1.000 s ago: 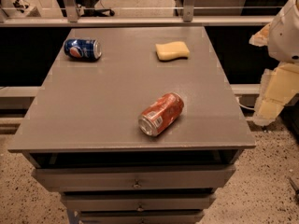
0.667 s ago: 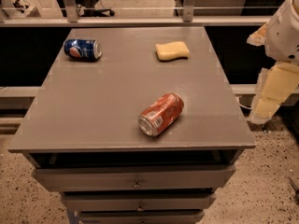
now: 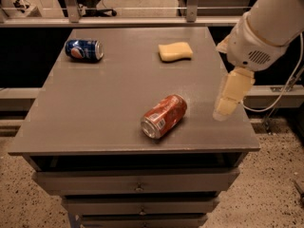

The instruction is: Place coke can upright

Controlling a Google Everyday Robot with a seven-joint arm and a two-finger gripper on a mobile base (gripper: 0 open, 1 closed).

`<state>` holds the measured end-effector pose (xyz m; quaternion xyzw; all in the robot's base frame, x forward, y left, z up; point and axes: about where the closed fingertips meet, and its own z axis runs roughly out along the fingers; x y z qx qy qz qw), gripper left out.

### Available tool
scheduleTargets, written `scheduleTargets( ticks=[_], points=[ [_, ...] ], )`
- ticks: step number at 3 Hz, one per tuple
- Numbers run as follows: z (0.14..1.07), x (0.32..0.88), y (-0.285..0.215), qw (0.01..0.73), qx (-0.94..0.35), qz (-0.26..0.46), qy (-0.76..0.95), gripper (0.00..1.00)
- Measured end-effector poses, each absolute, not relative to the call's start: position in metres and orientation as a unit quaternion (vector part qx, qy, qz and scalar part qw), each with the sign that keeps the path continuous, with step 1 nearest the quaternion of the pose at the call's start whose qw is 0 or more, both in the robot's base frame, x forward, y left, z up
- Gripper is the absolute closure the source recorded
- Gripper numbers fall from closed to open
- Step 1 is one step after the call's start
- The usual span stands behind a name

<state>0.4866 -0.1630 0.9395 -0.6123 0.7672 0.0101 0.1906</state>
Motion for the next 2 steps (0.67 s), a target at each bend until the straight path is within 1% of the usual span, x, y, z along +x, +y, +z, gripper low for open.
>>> scheduleTargets(
  ticks=[2],
  points=[
    [0.908,0.505,-0.095,0.228,-0.712,0.061,0.661,0.0]
  ],
)
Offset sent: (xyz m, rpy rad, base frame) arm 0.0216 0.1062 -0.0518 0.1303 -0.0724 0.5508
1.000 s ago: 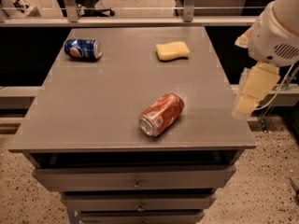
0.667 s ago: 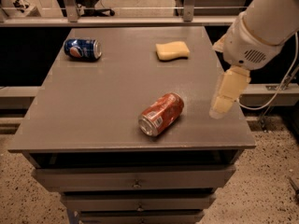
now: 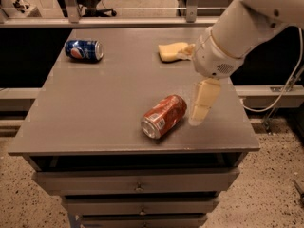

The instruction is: Place coke can upright

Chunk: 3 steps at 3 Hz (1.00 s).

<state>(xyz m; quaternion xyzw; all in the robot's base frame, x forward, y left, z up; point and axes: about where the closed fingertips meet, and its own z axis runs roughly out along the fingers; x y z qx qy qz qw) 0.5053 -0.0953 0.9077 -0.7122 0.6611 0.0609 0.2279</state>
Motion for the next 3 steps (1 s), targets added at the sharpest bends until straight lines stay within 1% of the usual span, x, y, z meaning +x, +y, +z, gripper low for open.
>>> scheduleTargets(
  ticks=[1,2,3],
  points=[
    [0.892,0.504,-0.069,0.23,-0.764,0.074,0.598,0.0],
    [0.873,0.501,-0.049,0.214,-0.801,0.068,0.555,0.0],
    [0.848,0.503,-0.047,0.187,-0.821,0.052,0.537,0.0]
  ],
)
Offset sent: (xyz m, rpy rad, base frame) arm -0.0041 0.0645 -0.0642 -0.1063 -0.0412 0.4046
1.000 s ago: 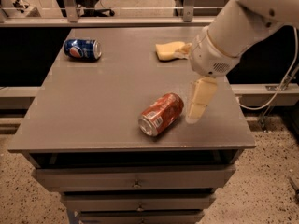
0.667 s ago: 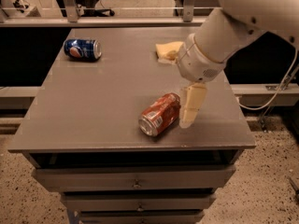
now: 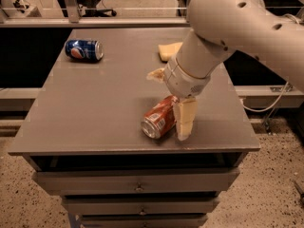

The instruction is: Place coke can upright

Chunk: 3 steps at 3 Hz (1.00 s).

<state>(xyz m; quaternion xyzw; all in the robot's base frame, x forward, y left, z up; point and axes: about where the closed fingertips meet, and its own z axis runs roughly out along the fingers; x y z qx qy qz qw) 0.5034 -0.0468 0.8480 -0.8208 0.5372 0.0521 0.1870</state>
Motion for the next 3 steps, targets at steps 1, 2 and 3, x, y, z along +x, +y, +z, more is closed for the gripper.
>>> scheduleTargets(
  ticks=[1,2,3],
  points=[
    [0.829,0.51,-0.057,0.162,-0.831,0.031,0.532,0.2],
    [0.828,0.519,-0.067,0.144,-0.839,0.012,0.524,0.43],
    [0.832,0.519,-0.067,0.144,-0.839,0.012,0.524,0.65]
  ],
)
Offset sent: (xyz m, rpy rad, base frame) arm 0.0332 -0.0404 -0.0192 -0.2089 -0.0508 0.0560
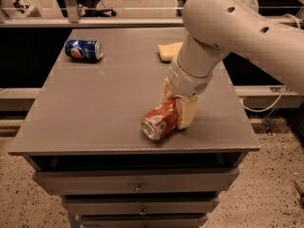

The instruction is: Place coke can upright

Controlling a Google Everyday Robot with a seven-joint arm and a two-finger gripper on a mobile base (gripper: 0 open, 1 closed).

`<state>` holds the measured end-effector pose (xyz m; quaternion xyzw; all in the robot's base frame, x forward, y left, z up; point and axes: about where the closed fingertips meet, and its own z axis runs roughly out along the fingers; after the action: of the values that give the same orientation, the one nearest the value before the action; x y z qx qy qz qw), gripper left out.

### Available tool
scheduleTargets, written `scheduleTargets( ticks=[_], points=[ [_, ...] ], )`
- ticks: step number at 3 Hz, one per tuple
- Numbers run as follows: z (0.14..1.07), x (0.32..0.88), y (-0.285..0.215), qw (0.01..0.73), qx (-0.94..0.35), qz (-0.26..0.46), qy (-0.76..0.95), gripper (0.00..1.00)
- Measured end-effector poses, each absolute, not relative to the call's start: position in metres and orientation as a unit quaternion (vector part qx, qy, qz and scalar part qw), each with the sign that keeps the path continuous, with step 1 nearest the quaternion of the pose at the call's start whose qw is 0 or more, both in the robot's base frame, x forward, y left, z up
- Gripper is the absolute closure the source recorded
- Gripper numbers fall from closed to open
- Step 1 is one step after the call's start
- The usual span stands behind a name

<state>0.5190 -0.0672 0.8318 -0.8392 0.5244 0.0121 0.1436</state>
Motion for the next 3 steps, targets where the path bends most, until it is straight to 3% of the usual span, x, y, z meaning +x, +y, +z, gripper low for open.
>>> scheduleTargets(
  ticks=[1,2,3],
  points=[
    [0.837,0.519,-0.067,0.143,-0.839,0.012,0.524,0.88],
    [0.862,0.538,-0.086,0.145,-0.834,-0.015,0.532,1.0],
    [0.884,0.548,-0.091,0.161,-0.828,-0.03,0.536,1.0]
  ],
)
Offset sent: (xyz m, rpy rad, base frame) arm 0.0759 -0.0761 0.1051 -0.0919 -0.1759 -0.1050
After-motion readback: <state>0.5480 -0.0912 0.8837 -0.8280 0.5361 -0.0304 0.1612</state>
